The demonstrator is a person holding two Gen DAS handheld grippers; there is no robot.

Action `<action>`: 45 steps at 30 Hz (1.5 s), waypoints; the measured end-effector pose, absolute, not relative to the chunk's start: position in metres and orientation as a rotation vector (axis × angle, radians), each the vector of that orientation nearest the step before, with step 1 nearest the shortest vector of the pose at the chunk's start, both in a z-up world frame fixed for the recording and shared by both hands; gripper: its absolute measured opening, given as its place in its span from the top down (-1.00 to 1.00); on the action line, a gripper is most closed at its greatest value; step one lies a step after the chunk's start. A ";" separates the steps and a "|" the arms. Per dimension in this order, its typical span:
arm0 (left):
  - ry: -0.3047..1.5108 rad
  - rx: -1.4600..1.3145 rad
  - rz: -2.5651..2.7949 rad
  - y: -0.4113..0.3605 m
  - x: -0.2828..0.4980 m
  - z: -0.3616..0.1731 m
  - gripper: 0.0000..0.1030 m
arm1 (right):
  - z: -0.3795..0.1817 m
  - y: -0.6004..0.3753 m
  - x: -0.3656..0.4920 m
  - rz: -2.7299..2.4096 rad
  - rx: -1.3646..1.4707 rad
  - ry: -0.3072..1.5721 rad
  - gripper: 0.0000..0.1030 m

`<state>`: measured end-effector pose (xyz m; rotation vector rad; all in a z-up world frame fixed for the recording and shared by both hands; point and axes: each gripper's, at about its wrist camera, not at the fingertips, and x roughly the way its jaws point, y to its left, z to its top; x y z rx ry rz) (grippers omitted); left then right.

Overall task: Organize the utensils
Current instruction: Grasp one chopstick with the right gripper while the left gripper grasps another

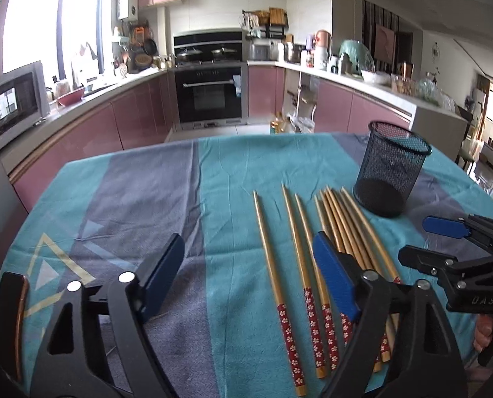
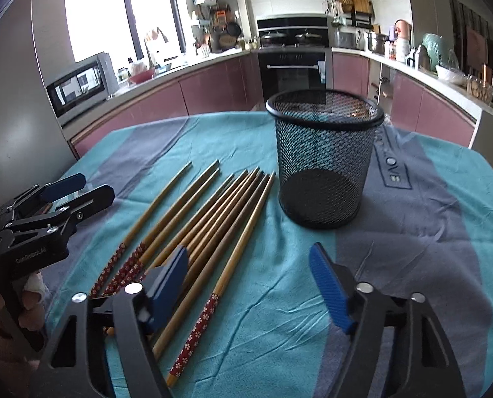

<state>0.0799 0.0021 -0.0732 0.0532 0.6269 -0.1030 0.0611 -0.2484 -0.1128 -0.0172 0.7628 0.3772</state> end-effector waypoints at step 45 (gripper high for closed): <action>0.889 -0.037 -0.248 -0.012 0.143 -0.107 0.85 | -0.116 -0.253 0.091 0.478 0.060 0.851 0.89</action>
